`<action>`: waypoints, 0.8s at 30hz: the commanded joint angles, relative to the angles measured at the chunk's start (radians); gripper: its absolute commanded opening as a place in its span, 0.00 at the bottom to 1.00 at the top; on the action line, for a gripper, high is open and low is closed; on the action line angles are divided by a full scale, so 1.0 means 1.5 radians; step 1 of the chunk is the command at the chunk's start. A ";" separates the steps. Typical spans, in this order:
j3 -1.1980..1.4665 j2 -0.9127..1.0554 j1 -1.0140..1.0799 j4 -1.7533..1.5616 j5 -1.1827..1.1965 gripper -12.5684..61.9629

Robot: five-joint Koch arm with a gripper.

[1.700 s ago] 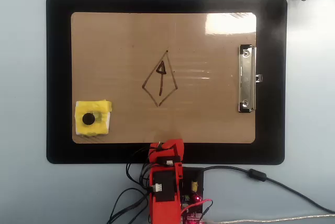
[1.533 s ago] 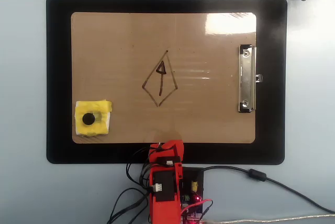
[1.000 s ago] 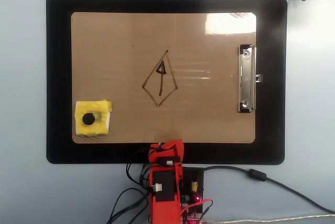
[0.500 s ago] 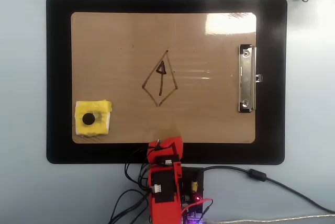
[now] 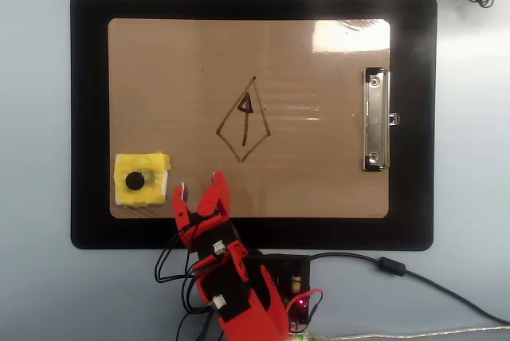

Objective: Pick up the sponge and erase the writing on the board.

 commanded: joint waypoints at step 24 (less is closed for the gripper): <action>0.119 -0.299 -0.245 -0.839 -0.016 0.61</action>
